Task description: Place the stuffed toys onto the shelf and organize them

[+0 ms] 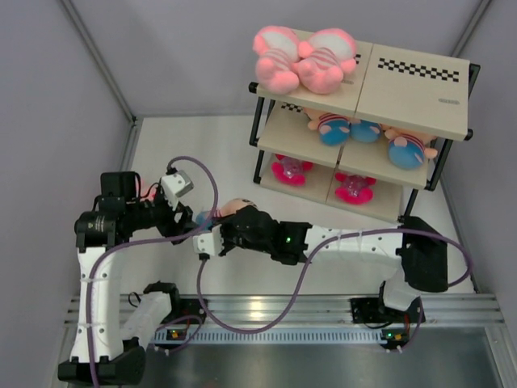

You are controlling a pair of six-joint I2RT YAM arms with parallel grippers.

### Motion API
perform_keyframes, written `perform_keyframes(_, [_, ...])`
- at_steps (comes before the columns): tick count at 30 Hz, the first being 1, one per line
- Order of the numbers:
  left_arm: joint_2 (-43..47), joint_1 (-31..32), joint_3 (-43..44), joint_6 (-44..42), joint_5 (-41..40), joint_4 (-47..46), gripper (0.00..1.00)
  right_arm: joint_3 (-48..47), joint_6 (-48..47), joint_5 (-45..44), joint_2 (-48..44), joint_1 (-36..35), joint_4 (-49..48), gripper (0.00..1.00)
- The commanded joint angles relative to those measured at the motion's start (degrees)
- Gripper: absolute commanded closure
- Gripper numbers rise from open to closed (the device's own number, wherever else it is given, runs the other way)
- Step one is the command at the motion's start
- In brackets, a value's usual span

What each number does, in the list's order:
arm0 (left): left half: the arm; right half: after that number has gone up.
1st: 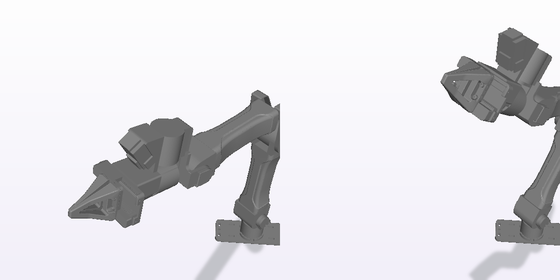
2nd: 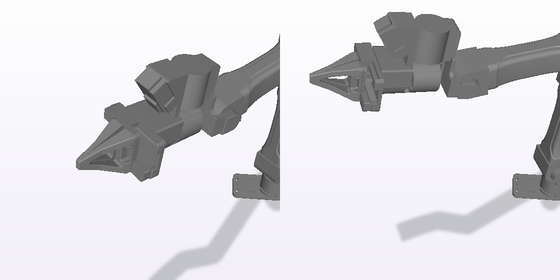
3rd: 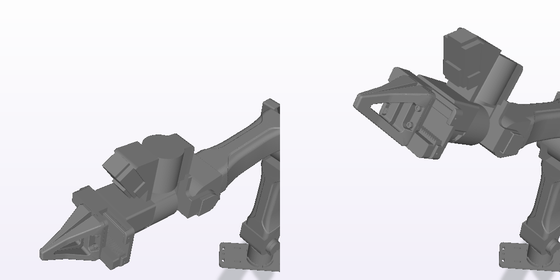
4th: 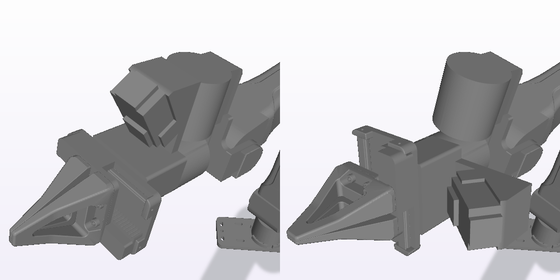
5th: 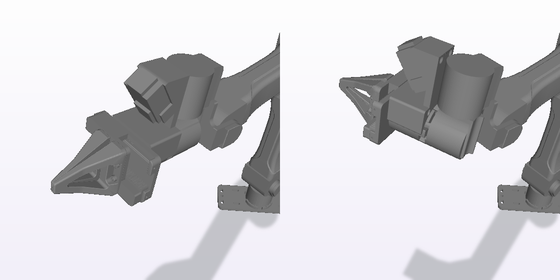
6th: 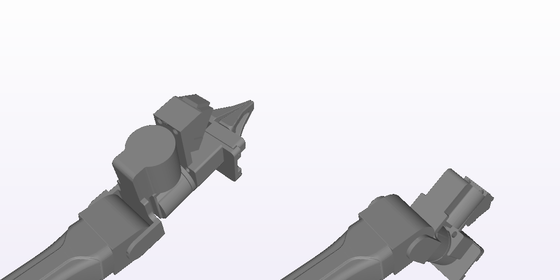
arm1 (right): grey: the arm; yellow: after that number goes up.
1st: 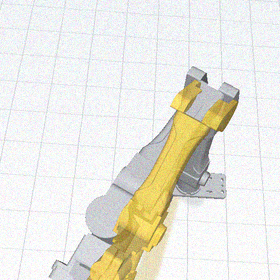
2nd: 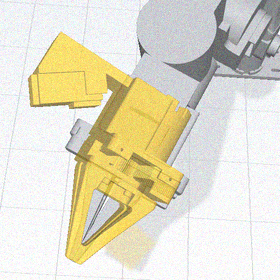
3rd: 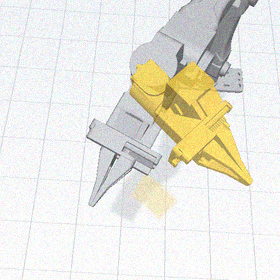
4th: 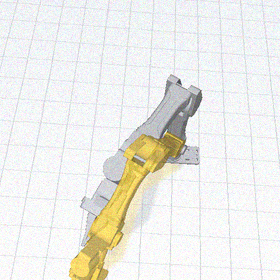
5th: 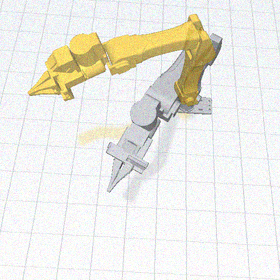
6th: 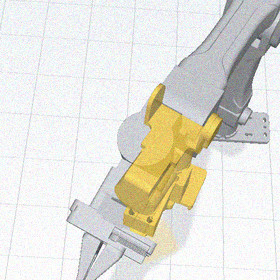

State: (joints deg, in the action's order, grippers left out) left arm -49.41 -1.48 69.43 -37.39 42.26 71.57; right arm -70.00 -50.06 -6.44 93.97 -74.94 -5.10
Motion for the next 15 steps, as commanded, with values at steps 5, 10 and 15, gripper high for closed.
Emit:
perform_keyframes(5, [0.72, 0.07, 4.58, -1.10, -2.36, -1.79, 0.06, 11.54, 10.24, 6.08, -16.96, 4.26, -9.47, 1.00])
perform_keyframes(10, [0.89, 0.07, 4.13, -5.24, 2.02, -1.70, 0.01, 16.47, 17.62, 11.18, -27.43, 7.52, -18.88, 1.00])
perform_keyframes(15, [-0.77, 0.07, 8.69, -7.96, 14.13, -1.87, 0.01, 11.82, 30.53, 10.14, -27.45, 7.70, -25.29, 1.00])
